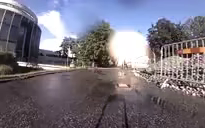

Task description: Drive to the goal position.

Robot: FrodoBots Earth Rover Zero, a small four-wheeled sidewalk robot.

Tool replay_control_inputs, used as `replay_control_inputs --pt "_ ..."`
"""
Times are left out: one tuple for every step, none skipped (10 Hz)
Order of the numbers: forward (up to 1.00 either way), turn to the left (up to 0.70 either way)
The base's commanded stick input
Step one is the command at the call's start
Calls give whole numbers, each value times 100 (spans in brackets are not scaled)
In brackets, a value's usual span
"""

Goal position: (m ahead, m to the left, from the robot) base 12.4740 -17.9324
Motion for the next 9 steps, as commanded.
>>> replay_control_inputs --pt "50 0" --pt "50 0" --pt "50 0" --pt "50 0" --pt "50 0" --pt "50 0" --pt "50 0" --pt "50 0" --pt "50 0"
